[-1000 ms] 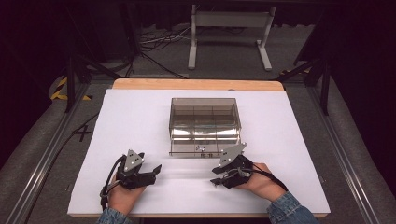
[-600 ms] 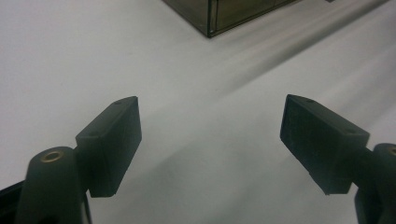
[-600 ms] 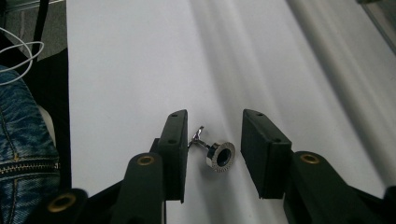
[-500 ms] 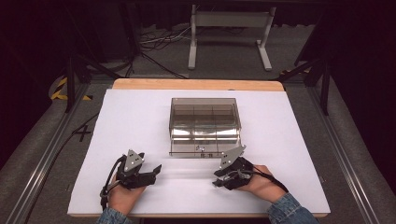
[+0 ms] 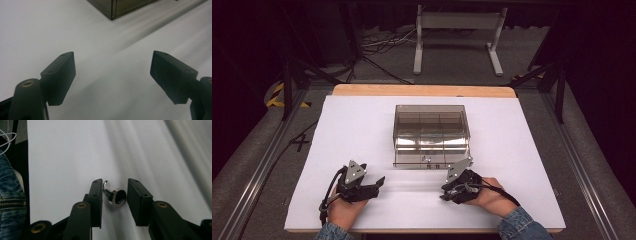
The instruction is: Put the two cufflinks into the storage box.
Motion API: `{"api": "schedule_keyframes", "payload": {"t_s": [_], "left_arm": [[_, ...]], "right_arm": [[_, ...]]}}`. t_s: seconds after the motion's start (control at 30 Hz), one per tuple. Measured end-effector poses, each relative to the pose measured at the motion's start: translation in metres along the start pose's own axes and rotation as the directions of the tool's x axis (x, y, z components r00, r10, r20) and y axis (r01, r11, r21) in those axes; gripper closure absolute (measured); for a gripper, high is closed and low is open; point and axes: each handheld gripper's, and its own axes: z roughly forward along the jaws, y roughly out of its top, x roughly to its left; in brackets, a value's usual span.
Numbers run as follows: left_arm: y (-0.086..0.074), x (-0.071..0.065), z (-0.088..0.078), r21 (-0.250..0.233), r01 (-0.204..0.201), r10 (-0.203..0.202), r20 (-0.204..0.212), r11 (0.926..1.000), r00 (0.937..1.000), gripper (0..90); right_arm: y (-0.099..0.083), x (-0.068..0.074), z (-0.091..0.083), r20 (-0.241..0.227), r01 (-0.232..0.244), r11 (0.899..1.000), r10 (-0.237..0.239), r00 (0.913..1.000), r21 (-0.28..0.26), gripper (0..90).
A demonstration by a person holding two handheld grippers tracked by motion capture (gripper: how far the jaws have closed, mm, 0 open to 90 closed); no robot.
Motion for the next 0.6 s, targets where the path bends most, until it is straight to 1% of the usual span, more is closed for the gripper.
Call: {"api": "schedule_keyframes", "payload": {"t_s": [0.27, 0.6], "left_arm": [[0.0, 0.0, 0.0, 0.001, 0.001, -0.001, 0.0, 1.0, 1.0, 21.2], [0.0, 0.0001, 0.0, 0.0, 0.001, -0.001, -0.002, 1.0, 1.0, 21.1]], "right_arm": [[-0.0006, 0.0016, 0.0003, 0.009, 0.002, 1.0, -0.002, 1.0, 0.005, 73.5], [0.0, 0.0023, -0.0002, 0.002, -0.008, 1.0, 0.008, 1.0, 0.007, 74.6]]}}
